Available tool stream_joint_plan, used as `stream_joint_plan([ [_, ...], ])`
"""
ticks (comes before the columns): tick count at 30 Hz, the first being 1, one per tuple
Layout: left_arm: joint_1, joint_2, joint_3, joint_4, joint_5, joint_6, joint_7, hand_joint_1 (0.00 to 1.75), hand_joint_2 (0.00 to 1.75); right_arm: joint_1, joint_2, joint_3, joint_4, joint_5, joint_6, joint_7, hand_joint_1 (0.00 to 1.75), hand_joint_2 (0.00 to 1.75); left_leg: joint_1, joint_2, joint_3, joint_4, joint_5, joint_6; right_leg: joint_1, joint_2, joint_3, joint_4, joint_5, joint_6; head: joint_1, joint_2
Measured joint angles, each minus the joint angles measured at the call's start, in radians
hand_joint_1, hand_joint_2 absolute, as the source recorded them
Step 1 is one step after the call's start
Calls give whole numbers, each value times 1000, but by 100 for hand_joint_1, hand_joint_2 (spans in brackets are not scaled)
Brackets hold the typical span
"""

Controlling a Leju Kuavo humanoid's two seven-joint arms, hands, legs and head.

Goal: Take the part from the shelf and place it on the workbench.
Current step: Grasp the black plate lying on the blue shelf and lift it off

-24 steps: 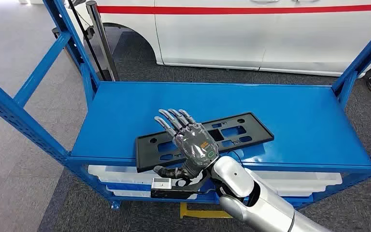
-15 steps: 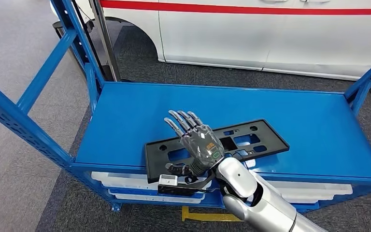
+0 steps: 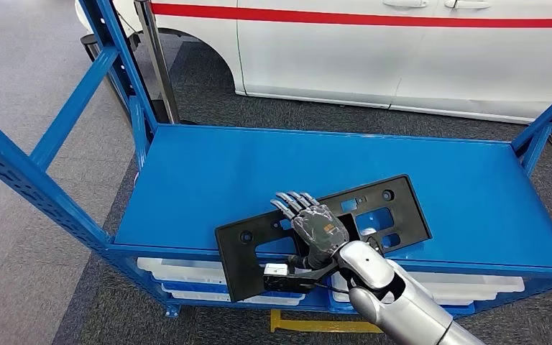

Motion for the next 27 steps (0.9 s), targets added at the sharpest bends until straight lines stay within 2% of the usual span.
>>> stream_joint_plan([
  [1,0,0,-2,0,2,0,-2,0,0,1,-9,-6,-1,-52,26,-30,0,0,0,0,0,0,0,0,0,0,0,0,0,2,0,0],
  [4,3,0,-5,0,12,-1,-10,0,0,14,-40,-45,-34,-280,122,-134,0,0,1,0,1,0,1,1,1,-1,0,1,1,3,0,0],
  [7,5,0,-6,0,22,-1,-16,0,0,39,-71,-94,-109,-484,203,-204,0,0,1,0,2,-1,1,1,1,-1,1,1,1,3,0,0],
  [10,6,0,-7,0,35,2,-19,0,0,81,-83,-155,-218,-671,258,-253,0,0,1,0,3,-2,1,1,1,-1,1,2,0,4,0,0],
  [12,6,0,-7,0,43,4,-20,0,0,107,-85,-195,-298,-749,273,-259,0,0,1,0,4,-3,1,1,1,-1,1,2,0,4,0,0],
  [18,6,-3,-8,0,54,5,-23,0,0,168,-88,-234,-427,-747,250,-253,0,0,1,0,6,-5,1,1,1,-1,2,2,-2,4,0,0],
  [27,5,-6,-11,0,56,5,-26,0,0,200,-97,-247,-454,-703,217,-266,0,0,1,0,7,-5,2,0,1,-1,3,2,-2,4,0,0],
])
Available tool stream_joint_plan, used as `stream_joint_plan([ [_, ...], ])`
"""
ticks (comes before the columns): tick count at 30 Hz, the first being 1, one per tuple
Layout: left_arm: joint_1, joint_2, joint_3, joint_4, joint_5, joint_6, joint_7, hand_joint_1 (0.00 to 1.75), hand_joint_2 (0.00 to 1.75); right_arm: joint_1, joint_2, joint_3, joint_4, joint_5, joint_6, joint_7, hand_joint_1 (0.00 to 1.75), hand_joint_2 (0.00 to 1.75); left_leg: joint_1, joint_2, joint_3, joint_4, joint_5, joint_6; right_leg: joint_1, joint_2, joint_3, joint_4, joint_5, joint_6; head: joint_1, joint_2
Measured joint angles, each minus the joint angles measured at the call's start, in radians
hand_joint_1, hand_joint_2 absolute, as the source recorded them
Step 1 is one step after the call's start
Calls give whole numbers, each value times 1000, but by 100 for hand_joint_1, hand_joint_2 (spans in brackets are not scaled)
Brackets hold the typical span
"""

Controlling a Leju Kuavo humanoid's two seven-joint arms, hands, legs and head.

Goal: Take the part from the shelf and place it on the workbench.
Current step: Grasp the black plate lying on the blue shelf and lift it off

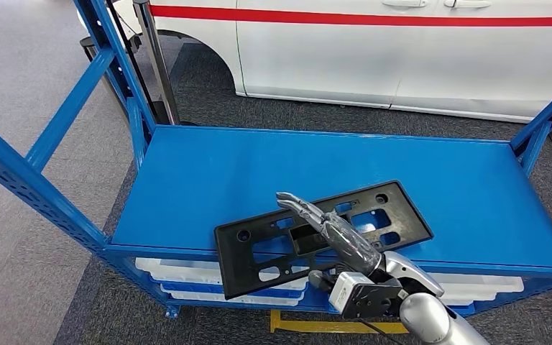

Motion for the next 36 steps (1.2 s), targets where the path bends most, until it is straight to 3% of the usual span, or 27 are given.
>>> stream_joint_plan([
  [2,0,0,0,0,1,0,0,0,0,4,-2,0,0,9,-4,-1,0,0,0,0,0,0,0,0,0,0,0,0,0,0,0,0],
  [6,0,0,-1,0,2,0,0,0,0,8,-6,-1,0,27,-12,1,0,175,0,0,0,0,0,0,0,0,0,0,0,0,0,0],
  [15,0,-2,-2,0,11,0,0,0,0,17,-46,3,18,198,-46,44,0,175,0,0,0,0,0,0,0,0,0,0,0,0,0,0],
  [26,-1,-4,-5,0,19,0,1,0,0,27,-103,4,36,234,-47,44,0,175,0,0,0,0,0,0,0,0,1,0,0,0,0,0],
  [36,-1,-5,-20,0,30,0,-1,0,0,20,-177,18,36,231,11,24,0,175,0,0,0,0,0,0,0,0,1,0,0,0,0,0],
])
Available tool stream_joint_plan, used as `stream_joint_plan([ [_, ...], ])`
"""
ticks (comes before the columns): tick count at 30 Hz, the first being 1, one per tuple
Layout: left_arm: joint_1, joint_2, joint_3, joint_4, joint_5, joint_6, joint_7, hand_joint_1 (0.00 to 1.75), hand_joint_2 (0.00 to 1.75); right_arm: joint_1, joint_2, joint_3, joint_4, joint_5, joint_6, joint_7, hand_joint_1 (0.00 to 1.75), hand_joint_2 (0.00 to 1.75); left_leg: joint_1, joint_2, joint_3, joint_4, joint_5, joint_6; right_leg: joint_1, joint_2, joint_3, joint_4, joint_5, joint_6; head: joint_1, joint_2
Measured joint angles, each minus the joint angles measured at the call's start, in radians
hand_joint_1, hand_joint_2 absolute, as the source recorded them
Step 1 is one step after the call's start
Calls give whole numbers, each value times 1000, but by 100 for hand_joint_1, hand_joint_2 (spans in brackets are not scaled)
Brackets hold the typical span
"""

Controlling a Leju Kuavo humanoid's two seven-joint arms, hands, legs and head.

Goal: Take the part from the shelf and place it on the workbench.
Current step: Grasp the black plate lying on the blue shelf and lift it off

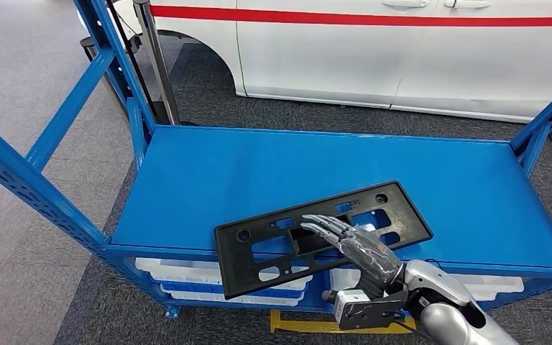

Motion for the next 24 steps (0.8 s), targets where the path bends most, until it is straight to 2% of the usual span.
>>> stream_joint_plan([
  [8,0,0,-5,0,0,0,0,0,0,-6,-17,16,0,10,2,2,0,175,0,0,0,0,0,0,0,0,0,0,0,0,0,0],
  [13,-2,0,-6,0,2,1,0,0,0,-20,-9,55,20,92,-40,23,0,175,0,0,0,0,0,0,1,0,0,0,0,0,0,0],
  [17,-4,-2,-10,0,5,1,2,0,0,-24,41,96,59,192,-144,50,0,175,0,0,1,-1,0,0,1,0,1,0,0,0,0,0],
  [20,-5,-3,-16,0,8,2,2,0,0,-24,103,125,98,299,-250,86,0,175,0,0,1,-1,0,0,1,0,1,0,0,0,0,0],
  [24,-7,-3,-29,0,14,2,1,0,0,-25,182,158,153,396,-337,126,0,175,0,0,2,-2,0,0,1,0,1,0,0,0,0,0],
])
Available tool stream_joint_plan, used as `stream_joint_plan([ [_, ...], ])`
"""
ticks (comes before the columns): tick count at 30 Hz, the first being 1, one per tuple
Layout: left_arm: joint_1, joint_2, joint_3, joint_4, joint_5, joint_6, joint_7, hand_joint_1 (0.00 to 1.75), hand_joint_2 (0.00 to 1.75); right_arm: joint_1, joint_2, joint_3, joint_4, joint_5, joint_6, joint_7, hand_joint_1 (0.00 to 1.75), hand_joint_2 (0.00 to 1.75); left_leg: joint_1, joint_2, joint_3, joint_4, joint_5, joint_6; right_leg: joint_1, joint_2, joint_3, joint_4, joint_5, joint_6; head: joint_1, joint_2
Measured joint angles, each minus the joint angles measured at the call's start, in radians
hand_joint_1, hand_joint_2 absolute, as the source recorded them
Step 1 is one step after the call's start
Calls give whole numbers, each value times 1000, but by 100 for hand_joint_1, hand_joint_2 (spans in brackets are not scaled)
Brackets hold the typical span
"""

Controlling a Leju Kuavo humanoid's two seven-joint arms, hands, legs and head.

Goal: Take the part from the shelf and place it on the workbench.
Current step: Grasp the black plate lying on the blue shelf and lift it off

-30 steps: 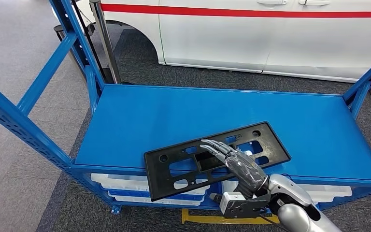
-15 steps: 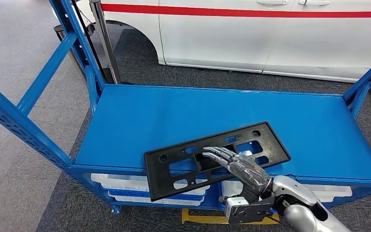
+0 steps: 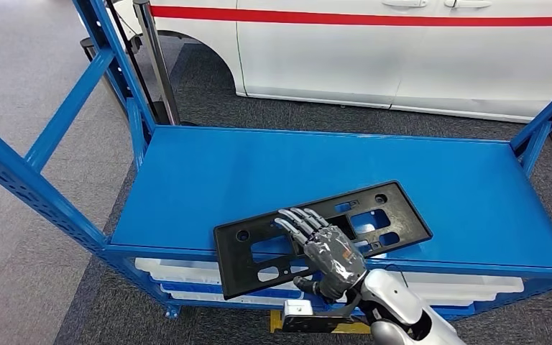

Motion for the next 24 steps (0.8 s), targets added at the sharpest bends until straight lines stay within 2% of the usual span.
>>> stream_joint_plan([
  [4,-2,0,-11,0,0,0,-1,0,0,-7,71,16,57,80,-73,38,0,175,0,0,0,0,0,0,0,0,0,0,-1,-1,0,0],
  [8,-4,0,-26,1,4,0,-1,0,0,-17,124,22,116,126,-103,59,0,175,0,0,1,0,0,0,0,0,1,0,-1,-1,0,0],
  [17,-5,0,-35,2,10,-2,-2,0,0,-41,182,27,205,136,-111,63,0,175,0,-1,1,0,0,0,-1,0,2,0,-1,-1,0,0],
  [19,-5,0,-36,2,14,-2,-2,0,0,-44,184,27,213,105,-97,46,0,87,0,-1,1,0,0,0,-1,0,2,0,-1,-1,0,0],
  [21,-5,0,-38,3,19,-2,-2,0,0,-46,184,24,208,18,-49,5,0,0,0,0,2,0,0,0,-1,0,2,0,-1,-1,0,0],
  [24,-5,0,-43,5,31,-2,-1,0,0,-39,179,-7,145,-290,138,-83,0,0,0,0,2,0,0,0,-1,0,2,0,-1,-1,0,0],
])
